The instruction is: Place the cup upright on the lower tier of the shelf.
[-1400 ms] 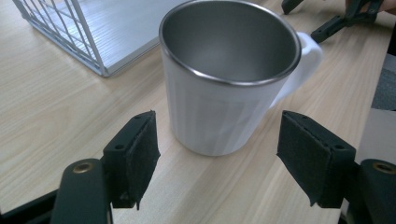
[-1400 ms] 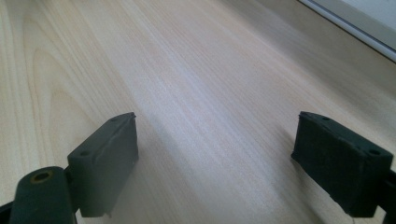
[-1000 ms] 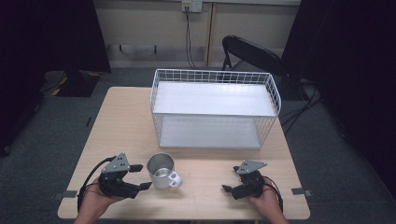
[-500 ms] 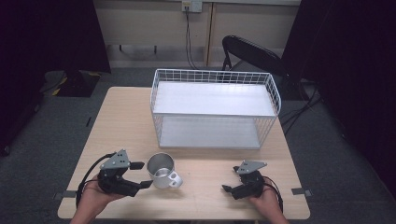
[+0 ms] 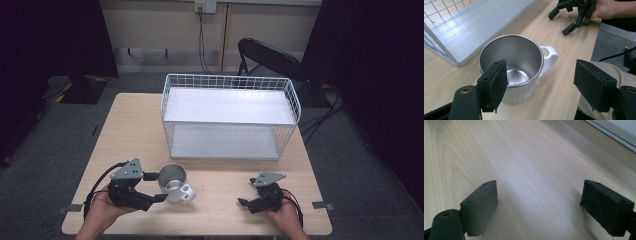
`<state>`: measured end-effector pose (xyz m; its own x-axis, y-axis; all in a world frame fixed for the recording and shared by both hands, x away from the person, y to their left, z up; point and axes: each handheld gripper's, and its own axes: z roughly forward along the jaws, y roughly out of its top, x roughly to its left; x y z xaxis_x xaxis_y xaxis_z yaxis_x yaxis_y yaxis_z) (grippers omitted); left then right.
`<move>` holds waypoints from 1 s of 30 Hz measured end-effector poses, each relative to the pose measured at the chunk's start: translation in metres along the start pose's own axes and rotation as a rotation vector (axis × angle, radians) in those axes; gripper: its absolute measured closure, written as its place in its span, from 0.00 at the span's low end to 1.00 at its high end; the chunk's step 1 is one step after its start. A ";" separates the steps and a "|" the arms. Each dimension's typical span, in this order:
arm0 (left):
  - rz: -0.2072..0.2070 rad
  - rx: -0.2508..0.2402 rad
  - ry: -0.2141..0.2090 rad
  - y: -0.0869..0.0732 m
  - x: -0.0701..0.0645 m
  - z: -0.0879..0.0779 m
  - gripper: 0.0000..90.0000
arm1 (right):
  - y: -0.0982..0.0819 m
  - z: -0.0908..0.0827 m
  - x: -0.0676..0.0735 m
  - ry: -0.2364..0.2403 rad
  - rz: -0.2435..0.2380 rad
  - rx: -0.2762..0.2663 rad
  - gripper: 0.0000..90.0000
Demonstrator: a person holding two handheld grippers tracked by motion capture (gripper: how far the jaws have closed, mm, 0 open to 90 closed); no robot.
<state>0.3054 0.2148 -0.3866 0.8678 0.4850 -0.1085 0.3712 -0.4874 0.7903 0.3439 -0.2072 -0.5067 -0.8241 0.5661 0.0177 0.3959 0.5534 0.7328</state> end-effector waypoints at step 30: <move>0.048 0.052 -0.031 0.015 -0.011 0.035 0.34 | 0.000 0.000 0.000 0.000 0.000 0.000 0.14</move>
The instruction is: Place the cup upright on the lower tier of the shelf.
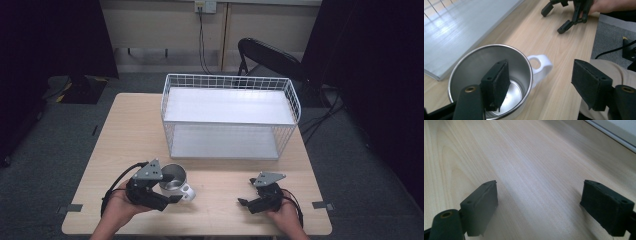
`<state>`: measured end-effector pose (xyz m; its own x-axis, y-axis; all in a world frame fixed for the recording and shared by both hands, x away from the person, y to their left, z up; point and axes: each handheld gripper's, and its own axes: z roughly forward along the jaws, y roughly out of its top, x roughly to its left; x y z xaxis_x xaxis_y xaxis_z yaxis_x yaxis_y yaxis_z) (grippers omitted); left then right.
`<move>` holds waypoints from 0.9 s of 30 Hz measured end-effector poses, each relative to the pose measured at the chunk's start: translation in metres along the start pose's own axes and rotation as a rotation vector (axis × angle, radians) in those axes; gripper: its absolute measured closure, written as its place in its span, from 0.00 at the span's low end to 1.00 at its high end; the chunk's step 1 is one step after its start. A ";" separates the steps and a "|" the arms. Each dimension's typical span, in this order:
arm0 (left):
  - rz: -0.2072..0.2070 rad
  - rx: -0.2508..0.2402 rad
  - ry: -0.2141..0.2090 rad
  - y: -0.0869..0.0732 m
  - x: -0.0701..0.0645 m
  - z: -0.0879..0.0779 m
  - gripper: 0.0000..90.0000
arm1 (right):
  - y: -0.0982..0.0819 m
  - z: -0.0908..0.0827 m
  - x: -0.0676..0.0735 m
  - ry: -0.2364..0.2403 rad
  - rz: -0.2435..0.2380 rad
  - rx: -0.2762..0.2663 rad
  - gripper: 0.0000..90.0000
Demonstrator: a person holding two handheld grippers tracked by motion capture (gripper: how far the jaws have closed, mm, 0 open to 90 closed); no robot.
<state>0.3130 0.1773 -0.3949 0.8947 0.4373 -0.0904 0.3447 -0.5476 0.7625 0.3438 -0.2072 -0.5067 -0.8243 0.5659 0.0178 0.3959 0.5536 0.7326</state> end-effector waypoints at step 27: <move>0.019 0.108 0.044 -0.012 0.006 0.022 0.59 | 0.000 0.000 0.000 0.002 -0.001 -0.001 0.14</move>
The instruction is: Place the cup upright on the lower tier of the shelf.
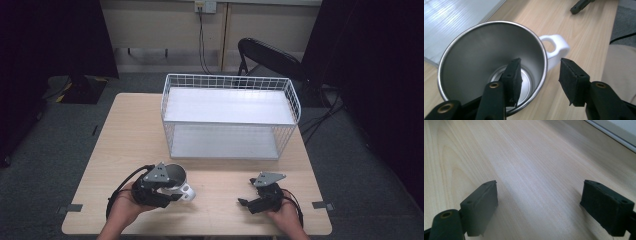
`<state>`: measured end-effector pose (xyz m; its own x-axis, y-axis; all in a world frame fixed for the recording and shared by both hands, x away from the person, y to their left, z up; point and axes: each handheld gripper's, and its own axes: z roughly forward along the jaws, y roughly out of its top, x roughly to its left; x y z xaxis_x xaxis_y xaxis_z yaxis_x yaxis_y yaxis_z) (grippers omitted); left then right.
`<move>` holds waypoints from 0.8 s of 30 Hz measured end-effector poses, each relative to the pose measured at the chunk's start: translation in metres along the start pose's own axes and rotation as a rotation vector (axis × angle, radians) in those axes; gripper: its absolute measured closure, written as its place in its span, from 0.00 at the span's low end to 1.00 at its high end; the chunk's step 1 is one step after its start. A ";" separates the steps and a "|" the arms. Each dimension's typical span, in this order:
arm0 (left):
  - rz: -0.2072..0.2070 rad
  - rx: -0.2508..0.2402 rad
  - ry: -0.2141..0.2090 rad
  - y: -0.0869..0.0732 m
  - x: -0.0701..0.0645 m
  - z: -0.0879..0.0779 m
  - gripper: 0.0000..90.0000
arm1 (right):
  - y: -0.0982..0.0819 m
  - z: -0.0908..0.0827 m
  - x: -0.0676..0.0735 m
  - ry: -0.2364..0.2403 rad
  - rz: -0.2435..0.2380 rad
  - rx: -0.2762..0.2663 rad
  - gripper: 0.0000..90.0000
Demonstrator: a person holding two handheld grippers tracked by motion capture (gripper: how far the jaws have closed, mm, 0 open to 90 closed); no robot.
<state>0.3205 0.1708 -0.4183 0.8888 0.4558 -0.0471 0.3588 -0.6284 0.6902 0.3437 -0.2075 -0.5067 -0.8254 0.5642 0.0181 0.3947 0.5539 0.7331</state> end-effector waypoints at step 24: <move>0.060 0.005 0.036 -0.001 0.002 0.010 0.91 | 0.000 0.000 0.000 0.003 -0.003 -0.002 0.14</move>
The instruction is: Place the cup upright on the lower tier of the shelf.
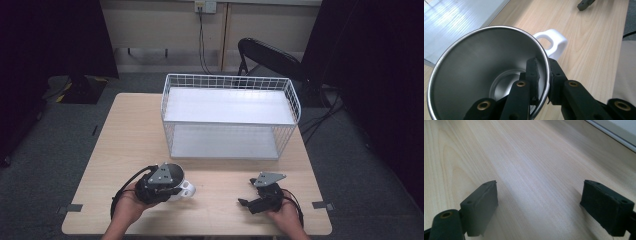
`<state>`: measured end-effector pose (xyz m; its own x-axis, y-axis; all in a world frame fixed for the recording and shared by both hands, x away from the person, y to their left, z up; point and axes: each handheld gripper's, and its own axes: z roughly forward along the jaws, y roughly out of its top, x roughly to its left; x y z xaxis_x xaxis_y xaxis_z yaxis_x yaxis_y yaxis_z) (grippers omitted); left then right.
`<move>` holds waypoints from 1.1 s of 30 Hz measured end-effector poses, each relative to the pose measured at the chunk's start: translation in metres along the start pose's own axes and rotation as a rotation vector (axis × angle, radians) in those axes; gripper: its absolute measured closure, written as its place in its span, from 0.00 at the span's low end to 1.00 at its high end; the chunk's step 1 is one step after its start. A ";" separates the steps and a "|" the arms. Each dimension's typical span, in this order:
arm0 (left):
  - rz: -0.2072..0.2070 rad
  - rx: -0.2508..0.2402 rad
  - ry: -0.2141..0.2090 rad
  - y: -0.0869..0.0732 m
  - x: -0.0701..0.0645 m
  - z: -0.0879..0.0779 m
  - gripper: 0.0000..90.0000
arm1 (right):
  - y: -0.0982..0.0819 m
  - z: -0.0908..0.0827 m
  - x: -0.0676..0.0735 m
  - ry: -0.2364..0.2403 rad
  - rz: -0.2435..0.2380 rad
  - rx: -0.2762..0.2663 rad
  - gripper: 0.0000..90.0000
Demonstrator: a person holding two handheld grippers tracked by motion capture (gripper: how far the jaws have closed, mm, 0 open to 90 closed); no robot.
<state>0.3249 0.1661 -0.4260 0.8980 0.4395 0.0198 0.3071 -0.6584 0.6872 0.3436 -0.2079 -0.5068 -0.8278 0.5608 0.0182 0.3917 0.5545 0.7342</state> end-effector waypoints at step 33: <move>-0.014 -0.089 0.107 0.024 0.013 0.001 0.92 | 0.000 0.000 0.000 0.004 -0.003 0.001 0.14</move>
<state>0.3438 0.1552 -0.4094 0.8539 0.5136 0.0837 0.2856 -0.5970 0.7497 0.3434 -0.2084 -0.5067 -0.8305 0.5568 0.0184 0.3896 0.5568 0.7336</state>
